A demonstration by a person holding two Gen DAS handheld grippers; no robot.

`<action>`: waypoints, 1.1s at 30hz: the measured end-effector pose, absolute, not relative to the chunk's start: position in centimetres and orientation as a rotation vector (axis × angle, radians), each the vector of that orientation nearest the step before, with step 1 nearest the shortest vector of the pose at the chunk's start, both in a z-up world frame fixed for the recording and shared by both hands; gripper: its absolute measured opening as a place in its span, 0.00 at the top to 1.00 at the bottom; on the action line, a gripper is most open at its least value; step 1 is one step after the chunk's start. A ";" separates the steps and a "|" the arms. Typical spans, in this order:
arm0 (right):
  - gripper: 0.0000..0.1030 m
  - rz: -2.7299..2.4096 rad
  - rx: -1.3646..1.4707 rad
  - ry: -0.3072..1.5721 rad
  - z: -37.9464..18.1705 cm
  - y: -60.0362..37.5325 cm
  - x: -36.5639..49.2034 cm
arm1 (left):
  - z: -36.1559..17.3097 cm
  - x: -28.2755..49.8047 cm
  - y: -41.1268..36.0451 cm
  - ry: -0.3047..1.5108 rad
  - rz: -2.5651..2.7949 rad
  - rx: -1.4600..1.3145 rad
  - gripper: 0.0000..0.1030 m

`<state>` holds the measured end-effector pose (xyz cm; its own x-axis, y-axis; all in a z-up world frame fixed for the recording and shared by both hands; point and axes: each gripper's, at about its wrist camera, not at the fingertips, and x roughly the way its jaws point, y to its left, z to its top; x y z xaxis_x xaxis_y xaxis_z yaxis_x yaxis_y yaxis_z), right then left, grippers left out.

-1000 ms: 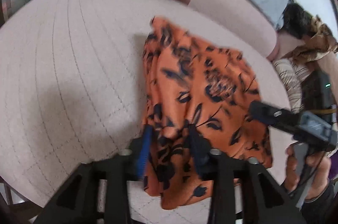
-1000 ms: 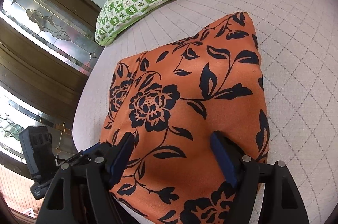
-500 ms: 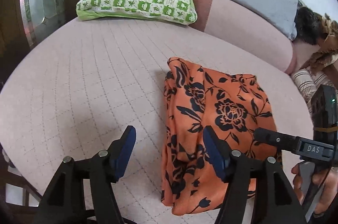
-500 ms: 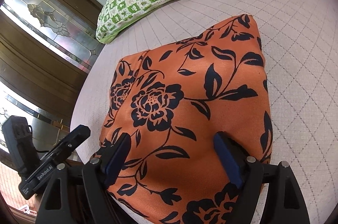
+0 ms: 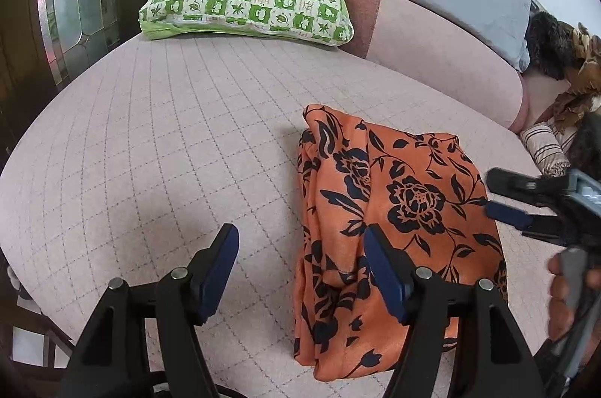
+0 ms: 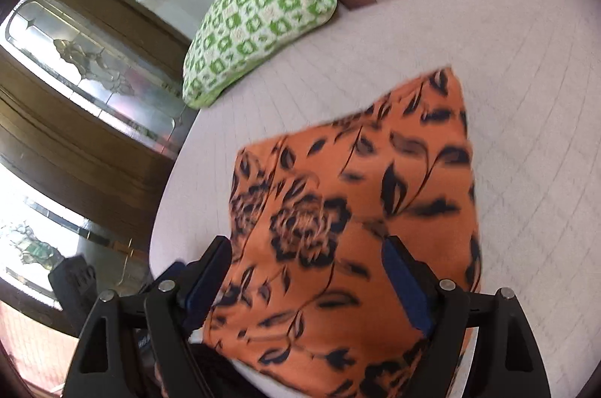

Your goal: Fold small clothes

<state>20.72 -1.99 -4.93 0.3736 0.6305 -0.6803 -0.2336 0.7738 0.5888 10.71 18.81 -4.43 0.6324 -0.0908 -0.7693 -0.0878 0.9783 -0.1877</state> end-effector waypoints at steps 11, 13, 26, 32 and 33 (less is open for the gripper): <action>0.13 0.482 0.478 1.108 -7.2 -3.3 22.5 | -4.9 11.3 19.0 0.909 0.003 -0.210 0.32; 0.14 0.508 0.529 1.089 -7.3 -4.1 22.4 | -4.9 11.5 19.2 0.913 -0.010 -0.225 0.30; 0.13 0.517 0.667 1.102 -9.3 -10.1 22.0 | -9.3 17.2 18.1 1.079 -0.230 -0.379 0.20; 0.46 0.558 0.591 1.198 -12.1 -6.9 23.2 | -10.7 17.0 16.6 1.102 -0.272 -0.322 0.35; 0.47 0.558 0.578 1.197 -12.2 -6.7 23.2 | -10.8 17.0 16.5 1.103 -0.275 -0.319 0.37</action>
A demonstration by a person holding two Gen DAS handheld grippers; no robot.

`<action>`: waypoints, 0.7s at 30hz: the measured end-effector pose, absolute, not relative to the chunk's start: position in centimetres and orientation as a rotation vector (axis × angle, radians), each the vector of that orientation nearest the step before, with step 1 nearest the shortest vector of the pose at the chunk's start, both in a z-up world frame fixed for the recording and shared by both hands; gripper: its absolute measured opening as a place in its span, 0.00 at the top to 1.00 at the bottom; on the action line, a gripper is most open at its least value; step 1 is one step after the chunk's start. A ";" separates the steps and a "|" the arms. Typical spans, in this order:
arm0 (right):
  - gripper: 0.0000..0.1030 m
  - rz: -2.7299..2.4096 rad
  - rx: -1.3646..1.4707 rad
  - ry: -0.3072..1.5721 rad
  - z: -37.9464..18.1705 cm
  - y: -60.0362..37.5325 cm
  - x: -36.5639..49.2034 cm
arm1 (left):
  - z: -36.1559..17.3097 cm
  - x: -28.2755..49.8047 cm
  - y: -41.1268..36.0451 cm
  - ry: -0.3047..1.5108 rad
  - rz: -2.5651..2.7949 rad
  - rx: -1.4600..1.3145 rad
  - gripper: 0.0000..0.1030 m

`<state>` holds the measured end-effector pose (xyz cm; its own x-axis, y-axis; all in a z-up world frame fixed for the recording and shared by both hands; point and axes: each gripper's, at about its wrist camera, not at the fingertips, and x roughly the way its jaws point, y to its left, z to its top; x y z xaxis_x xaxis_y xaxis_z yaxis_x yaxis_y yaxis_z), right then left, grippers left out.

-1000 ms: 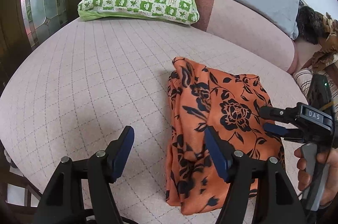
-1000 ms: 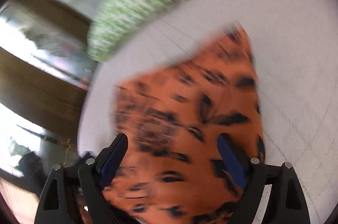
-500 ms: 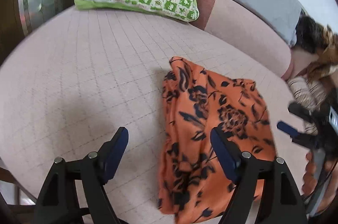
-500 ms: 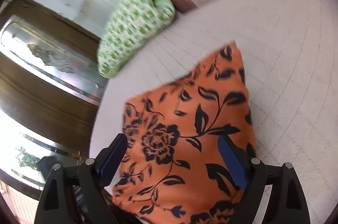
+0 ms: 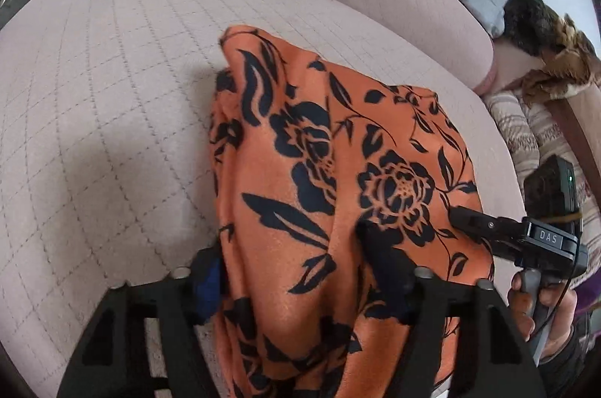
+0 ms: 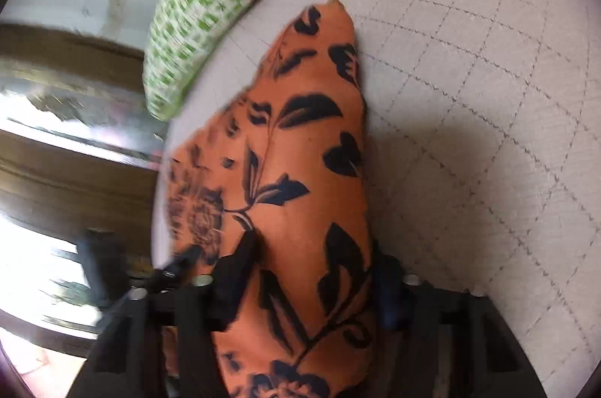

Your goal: Fold small clothes

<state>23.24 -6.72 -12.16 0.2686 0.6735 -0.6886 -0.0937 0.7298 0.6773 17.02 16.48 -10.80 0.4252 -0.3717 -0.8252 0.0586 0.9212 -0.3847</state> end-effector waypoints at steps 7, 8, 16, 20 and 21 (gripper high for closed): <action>0.61 0.577 0.548 1.166 -11.1 -6.5 23.1 | -10.4 16.9 16.3 1.106 -0.284 -0.371 0.65; 0.62 0.582 0.539 1.152 -10.6 -6.3 23.0 | -9.8 16.9 16.5 1.097 -0.283 -0.360 0.67; 0.65 0.611 0.495 1.024 -4.2 -9.4 22.5 | -5.1 15.8 13.2 0.976 -0.341 -0.322 0.70; 0.65 0.588 0.510 0.965 -1.5 -13.4 23.3 | -2.9 15.8 11.2 0.927 -0.381 -0.297 0.70; 0.65 0.581 0.515 0.956 -1.1 -14.3 23.6 | -2.8 15.6 11.3 0.923 -0.387 -0.290 0.70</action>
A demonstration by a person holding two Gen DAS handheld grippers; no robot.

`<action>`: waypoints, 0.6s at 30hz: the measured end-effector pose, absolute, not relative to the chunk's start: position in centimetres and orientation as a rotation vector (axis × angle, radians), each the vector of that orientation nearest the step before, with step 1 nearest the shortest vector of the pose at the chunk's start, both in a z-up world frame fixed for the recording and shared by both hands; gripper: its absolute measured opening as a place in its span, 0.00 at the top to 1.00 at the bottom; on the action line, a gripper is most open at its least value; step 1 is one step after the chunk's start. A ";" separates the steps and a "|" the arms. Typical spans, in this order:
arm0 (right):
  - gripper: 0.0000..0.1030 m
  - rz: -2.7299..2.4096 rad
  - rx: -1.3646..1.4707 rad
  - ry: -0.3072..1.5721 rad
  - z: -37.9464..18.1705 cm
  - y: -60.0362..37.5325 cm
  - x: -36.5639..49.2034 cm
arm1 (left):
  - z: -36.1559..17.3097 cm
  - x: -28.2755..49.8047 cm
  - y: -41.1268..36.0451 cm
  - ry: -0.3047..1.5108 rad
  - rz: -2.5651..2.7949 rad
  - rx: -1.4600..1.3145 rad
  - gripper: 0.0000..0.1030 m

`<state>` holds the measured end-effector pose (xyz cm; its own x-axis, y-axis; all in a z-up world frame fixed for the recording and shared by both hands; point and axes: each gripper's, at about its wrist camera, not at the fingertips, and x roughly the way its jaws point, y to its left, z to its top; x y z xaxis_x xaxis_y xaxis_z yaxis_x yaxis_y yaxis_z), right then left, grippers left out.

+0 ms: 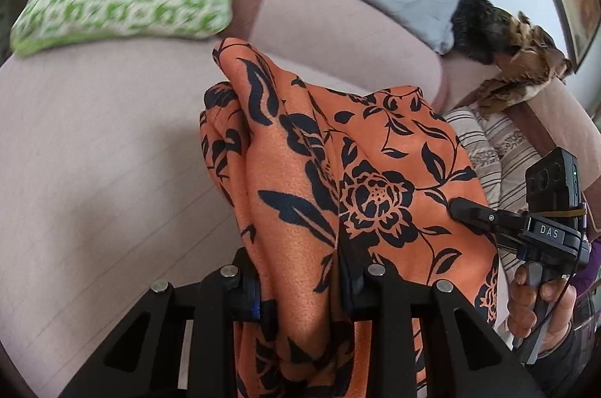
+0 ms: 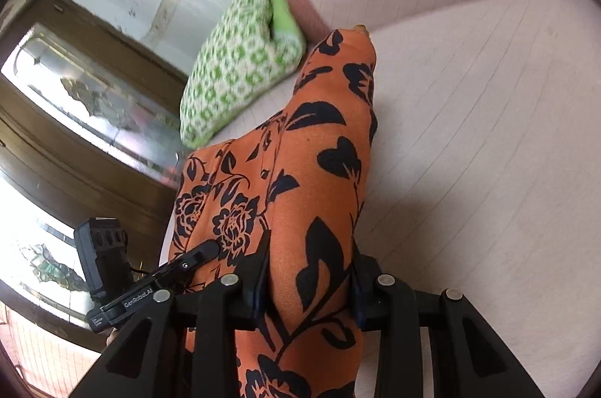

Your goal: Fold small clothes

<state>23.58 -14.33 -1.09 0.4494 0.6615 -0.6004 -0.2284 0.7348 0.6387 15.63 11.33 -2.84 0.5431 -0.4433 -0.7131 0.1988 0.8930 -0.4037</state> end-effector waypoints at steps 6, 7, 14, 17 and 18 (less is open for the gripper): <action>0.65 0.512 0.506 0.933 -0.3 -19.2 25.3 | -3.6 15.9 10.9 0.932 -0.424 -0.267 0.69; 0.66 0.503 0.510 0.937 -0.6 -19.9 25.5 | -4.0 16.0 10.9 0.938 -0.427 -0.264 0.69; 0.65 0.450 0.552 0.986 -6.6 -23.7 27.3 | -9.0 17.6 8.2 0.997 -0.440 -0.241 0.68; 0.62 0.390 0.536 1.053 -9.9 -24.2 27.9 | -11.7 17.9 8.0 1.072 -0.411 -0.215 0.57; 0.58 0.374 0.530 1.056 -10.3 -24.4 27.8 | -11.7 17.5 8.5 1.051 -0.410 -0.231 0.54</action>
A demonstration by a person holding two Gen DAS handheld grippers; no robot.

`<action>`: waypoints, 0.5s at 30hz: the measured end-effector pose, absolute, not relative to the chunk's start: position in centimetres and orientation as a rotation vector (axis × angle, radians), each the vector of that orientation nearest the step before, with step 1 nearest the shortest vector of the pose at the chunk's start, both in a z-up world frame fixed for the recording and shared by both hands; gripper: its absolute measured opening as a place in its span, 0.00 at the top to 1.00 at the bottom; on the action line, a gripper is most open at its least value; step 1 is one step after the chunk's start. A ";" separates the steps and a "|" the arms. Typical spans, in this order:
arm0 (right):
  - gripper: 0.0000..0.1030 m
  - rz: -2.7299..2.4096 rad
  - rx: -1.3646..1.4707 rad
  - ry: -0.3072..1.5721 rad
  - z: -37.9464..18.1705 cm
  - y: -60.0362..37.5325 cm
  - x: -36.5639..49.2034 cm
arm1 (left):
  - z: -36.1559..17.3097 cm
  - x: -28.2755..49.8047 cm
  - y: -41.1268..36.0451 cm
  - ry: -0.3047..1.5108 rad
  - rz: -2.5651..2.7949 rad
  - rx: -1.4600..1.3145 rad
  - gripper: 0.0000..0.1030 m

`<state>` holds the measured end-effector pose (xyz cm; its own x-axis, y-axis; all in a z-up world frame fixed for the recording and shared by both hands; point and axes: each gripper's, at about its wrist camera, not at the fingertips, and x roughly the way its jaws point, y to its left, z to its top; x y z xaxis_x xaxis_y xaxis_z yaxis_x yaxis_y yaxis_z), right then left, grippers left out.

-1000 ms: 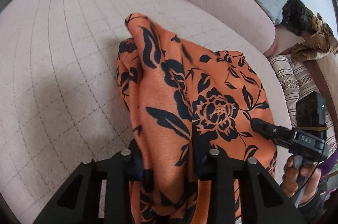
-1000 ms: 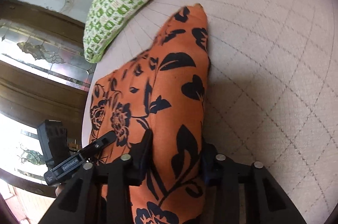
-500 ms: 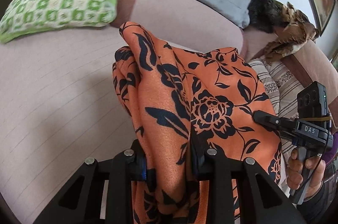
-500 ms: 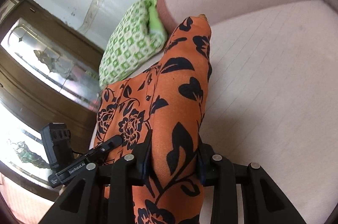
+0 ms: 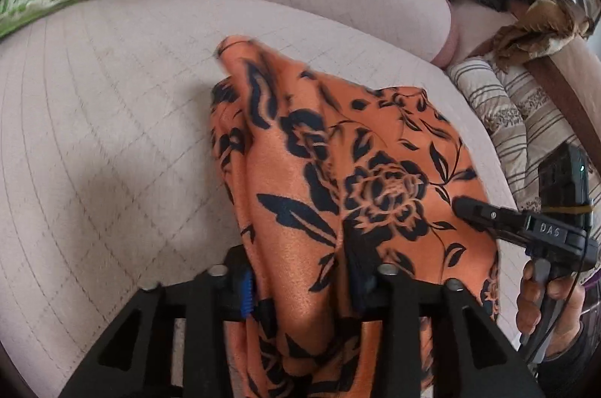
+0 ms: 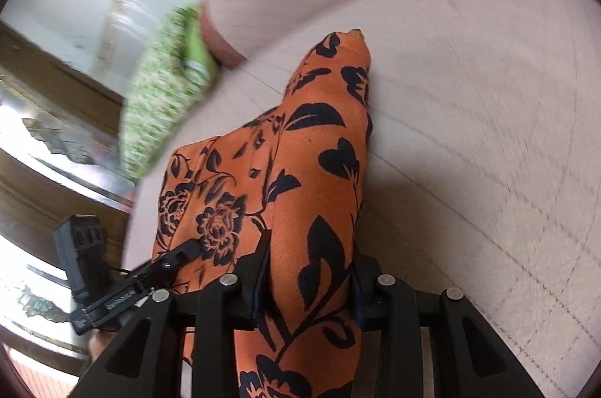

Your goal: Fold small clothes

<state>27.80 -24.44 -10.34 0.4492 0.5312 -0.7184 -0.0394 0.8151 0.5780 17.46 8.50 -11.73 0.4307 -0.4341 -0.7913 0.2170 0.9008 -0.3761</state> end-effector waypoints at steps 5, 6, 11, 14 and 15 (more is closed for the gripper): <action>0.55 0.336 0.489 0.936 -6.8 -25.1 25.5 | -8.7 14.6 11.0 0.945 -0.360 -0.170 0.44; 0.55 0.352 0.485 0.914 -5.8 -25.0 25.0 | -7.7 13.7 11.5 0.911 -0.349 -0.150 0.44; 0.51 0.519 0.506 0.904 -3.5 -21.7 23.3 | -6.2 10.4 12.2 0.866 -0.420 -0.151 0.45; 0.46 0.519 0.536 0.999 -6.9 -20.4 24.0 | -8.5 10.0 11.0 0.931 -0.427 -0.122 0.45; 0.45 0.496 0.560 1.045 -8.5 -20.6 24.3 | -9.7 10.5 11.0 0.977 -0.407 -0.118 0.45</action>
